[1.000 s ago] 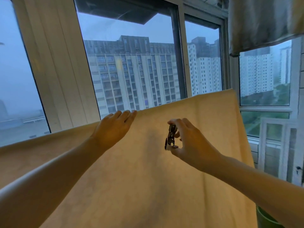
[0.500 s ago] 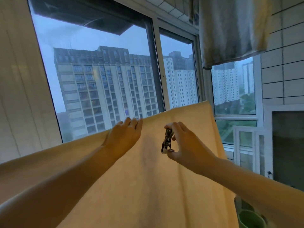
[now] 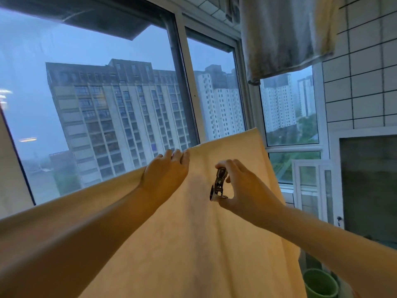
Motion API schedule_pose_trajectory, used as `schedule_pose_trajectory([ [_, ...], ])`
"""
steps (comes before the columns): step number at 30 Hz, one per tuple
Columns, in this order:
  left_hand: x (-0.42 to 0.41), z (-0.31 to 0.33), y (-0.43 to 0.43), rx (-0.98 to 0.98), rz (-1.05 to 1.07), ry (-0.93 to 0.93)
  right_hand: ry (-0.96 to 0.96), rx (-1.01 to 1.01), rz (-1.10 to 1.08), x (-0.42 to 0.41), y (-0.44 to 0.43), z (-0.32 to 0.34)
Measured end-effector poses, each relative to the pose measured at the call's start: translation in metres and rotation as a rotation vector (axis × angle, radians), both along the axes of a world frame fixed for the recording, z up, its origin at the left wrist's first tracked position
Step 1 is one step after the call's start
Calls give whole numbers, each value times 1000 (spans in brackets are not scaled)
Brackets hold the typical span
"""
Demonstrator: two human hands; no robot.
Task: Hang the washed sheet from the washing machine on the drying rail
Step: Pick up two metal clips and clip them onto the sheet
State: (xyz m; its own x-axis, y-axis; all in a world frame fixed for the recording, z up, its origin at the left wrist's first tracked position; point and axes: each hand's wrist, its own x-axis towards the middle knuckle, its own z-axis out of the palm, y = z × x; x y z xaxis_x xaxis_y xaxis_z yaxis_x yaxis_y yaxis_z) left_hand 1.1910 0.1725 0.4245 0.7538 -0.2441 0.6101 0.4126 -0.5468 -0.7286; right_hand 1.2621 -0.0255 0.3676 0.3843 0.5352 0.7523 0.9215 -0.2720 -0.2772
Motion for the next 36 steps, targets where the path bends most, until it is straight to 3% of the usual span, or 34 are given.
schedule_pose_trajectory([
  [13, 65, -1, -14, -88, 51, -10, -43, -64, 60, 84, -56, 8],
  [20, 80, 14, -42, -522, 37, -39, -47, -64, 123, 126, -77, 11],
  [23, 89, 19, -46, -620, 16, -60, -55, -58, 140, 139, -81, 13],
  [33, 128, 27, -36, -673, -13, 36, -77, -34, 158, 179, -70, 29],
  [36, 148, 32, -38, -679, 70, 71, -100, -28, 160, 191, -60, 40],
])
